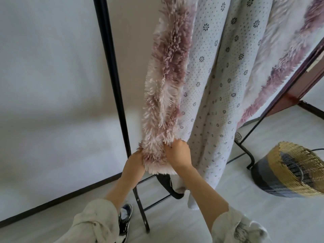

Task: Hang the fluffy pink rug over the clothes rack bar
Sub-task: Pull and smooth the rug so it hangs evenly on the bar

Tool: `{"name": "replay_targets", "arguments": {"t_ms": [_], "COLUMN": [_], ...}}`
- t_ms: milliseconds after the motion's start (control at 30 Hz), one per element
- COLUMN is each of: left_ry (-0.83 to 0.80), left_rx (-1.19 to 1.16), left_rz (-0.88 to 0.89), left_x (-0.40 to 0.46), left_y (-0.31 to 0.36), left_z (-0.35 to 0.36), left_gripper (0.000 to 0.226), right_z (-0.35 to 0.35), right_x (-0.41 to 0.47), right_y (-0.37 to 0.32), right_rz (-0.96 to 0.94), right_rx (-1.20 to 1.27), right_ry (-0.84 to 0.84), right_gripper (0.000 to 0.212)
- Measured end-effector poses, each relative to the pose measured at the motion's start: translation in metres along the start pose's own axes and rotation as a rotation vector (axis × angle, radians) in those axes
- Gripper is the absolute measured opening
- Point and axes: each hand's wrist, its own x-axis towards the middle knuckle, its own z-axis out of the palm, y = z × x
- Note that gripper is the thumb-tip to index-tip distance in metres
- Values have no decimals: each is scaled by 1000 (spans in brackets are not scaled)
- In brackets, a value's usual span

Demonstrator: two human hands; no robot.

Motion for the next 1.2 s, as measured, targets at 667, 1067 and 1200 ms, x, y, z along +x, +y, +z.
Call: {"name": "replay_targets", "arguments": {"t_ms": [667,1067,1200], "left_ry": [-164,-255,-298], "left_rx": [-40,47,51], "left_rz": [-145,-139,-164], "left_x": [-26,-29,-17], "left_y": [-27,-10,0], "left_z": [50,26,2], "left_gripper": [19,22,33], "right_z": [61,24,9], "right_x": [-23,-25,-26], "right_y": [36,23,19], "right_rz": [175,105,95], "right_rx": [-85,93,130], "right_ry": [-151,-211,-236], "right_gripper": [48,54,49]}}
